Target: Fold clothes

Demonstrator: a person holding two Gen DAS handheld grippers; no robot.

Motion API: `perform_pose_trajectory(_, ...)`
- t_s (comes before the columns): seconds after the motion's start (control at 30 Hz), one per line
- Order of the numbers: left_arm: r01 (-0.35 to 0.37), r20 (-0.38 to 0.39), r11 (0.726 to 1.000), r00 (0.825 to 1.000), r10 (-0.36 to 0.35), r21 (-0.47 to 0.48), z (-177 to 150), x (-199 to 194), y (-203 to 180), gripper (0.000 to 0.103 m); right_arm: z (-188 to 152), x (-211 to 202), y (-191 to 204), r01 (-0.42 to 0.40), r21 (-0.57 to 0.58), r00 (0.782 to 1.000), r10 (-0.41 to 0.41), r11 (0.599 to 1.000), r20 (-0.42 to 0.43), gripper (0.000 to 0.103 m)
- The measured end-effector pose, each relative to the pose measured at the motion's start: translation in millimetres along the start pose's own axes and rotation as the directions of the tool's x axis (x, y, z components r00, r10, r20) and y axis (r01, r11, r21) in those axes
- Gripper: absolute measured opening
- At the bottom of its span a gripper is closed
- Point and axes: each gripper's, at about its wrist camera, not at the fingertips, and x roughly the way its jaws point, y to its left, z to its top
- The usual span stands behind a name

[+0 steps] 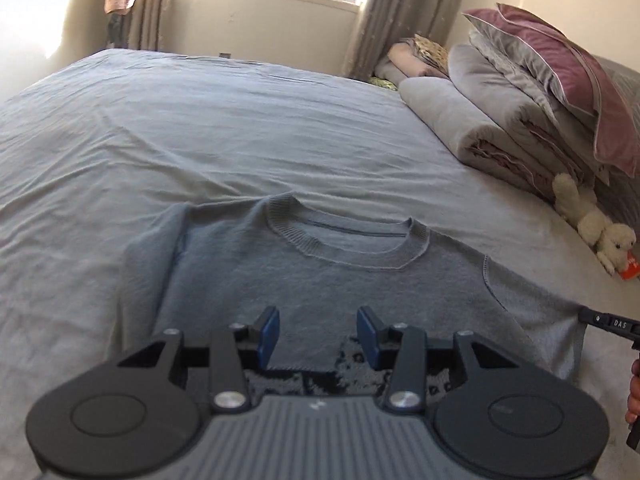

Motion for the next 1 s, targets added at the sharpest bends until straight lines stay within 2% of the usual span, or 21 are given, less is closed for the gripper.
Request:
perform_pose_trajectory(0.1, 0.062, -0.039, 0.996, 0.997, -0.06, 0.061, 18.4, 39.3, -29.2, 0.044, 1.2, 5.1, -9.2, -0.035, 0.011, 0.999, 0.035, 0.999, -0.001, 0.004)
perform_pose_trajectory(0.2, 0.076, -0.058, 0.987, 0.996, -0.068, 0.142, 30.7, 79.6, -59.0, 0.044, 1.9, 10.3, -17.7, -0.071, 0.022, 0.997, 0.071, 0.997, -0.002, 0.004)
perform_pose_trajectory(0.33, 0.075, -0.032, 0.972, 0.997, -0.07, 0.224, 41.2, 124.5, -83.6, 0.044, -2.4, 17.7, -22.9, -0.103, 0.022, 0.995, 0.103, 0.994, -0.009, 0.004)
perform_pose_trajectory(0.5, 0.1, -0.011, 0.962, 0.995, -0.101, 0.254, 50.3, 160.9, -87.4, 0.044, -5.5, 20.5, -27.2, -0.135, 0.021, 0.991, 0.135, 0.991, -0.002, 0.004)
perform_pose_trajectory(0.73, 0.145, -0.013, 0.959, 0.989, -0.146, 0.243, 58.2, 183.7, -83.7, 0.045, -8.8, 24.8, -35.3, -0.169, 0.05, 0.986, 0.169, 0.984, 0.0, 0.004)
perform_pose_trajectory(0.77, 0.154, -0.017, 0.957, 0.988, -0.154, 0.245, 57.1, 185.1, -83.9, 0.035, -8.9, 25.1, -35.7, -0.171, 0.052, 0.985, 0.171, 0.984, 0.0, 0.004)
perform_pose_trajectory(0.8, 0.166, -0.022, 0.953, 0.986, -0.166, 0.252, 55.9, 185.5, -84.6, 0.013, -8.7, 25.3, -35.9, -0.171, 0.052, 0.985, 0.171, 0.984, 0.0, 0.004)
perform_pose_trajectory(0.83, 0.175, -0.022, 0.951, 0.984, -0.175, 0.254, 54.7, 185.0, -86.1, 0.006, -7.9, 25.1, -35.4, -0.165, 0.047, 0.986, 0.165, 0.985, 0.003, 0.004)
perform_pose_trajectory(1.0, 0.1, 0.102, 0.96, 0.986, -0.131, 0.262, 51.2, 171.2, -93.0, 0.004, 5.5, 20.9, -32.6, -0.107, -0.014, 0.993, 0.107, 0.994, 0.052, 0.003)
